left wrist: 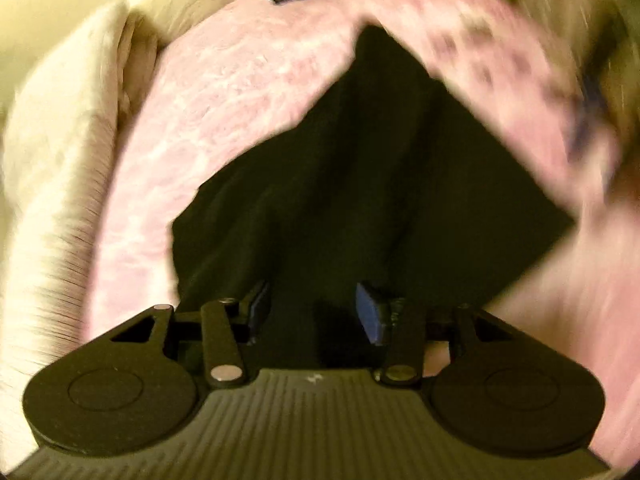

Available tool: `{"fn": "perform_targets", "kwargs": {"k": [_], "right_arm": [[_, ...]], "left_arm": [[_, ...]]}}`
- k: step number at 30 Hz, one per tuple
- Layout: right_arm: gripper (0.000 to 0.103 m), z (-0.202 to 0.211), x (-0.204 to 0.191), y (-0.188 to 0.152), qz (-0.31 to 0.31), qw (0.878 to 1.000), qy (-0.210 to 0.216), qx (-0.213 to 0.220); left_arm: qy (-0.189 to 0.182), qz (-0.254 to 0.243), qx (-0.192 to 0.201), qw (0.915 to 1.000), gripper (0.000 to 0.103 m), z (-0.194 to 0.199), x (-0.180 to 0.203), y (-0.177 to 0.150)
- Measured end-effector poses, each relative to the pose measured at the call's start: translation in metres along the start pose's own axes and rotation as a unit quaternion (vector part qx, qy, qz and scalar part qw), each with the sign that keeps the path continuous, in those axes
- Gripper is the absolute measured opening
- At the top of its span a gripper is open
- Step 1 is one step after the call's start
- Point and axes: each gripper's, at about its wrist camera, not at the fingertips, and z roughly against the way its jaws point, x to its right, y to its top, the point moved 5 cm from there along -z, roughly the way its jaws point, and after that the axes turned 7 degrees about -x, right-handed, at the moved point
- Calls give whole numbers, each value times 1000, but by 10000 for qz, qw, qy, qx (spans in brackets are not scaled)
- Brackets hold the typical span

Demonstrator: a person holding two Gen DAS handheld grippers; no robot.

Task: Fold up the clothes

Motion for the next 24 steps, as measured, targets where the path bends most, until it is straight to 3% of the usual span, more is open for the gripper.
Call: {"fn": "perform_targets", "kwargs": {"k": [1,3,4,6,8,10,12,14,15,16,17,19,23,24], "right_arm": [[56,-3,-12,5,517,9982,-301,-12],[60,-16,-40,12,1598,9833,-869,-60],[61,-26,-51,11,2051,9718,-1160,-112],[65,-53,-68,10,2745,9487,-1547,-267],[74,-81,-81,3,3344,9186,-2049,-485],[80,-103,-84,-12,3958,8773,-2650,-585],[80,-116,-79,-26,4300,8500,-3000,-505],[79,-116,-73,-29,4359,8426,-3140,-377],[77,-116,-70,-30,4411,8358,-3254,-305],[70,-115,-67,-29,4536,8192,-3502,-219],[70,-115,-64,-26,4643,8066,-3652,-178],[70,-114,-60,-27,4843,7938,-3675,-184],[71,-136,-56,-44,5586,7262,-3997,-306],[70,-138,-53,-41,5550,7315,-3954,-247]], "left_arm": [[184,-400,-64,9990,47,-1,7,-11],[580,-1258,-45,9903,55,-9,23,-26],[761,-1649,-7,9834,63,-17,30,-32],[1048,-2362,27,9660,65,-38,41,-42],[1259,-2901,-21,9487,65,-59,46,-53],[1566,-3292,-49,9312,66,-78,42,-64],[1822,-3411,-36,9222,66,-90,35,-71],[1910,-3290,-111,9248,61,-99,25,-72],[1835,-3180,-150,9301,60,-102,23,-70],[1757,-3054,-203,9356,58,-103,21,-67],[1711,-2940,-264,9400,55,-104,19,-64],[1630,-2737,-371,9472,52,-105,17,-58],[1565,-2518,-468,9539,46,-105,15,-54],[1531,-2450,-494,9561,45,-104,14,-53]]}}
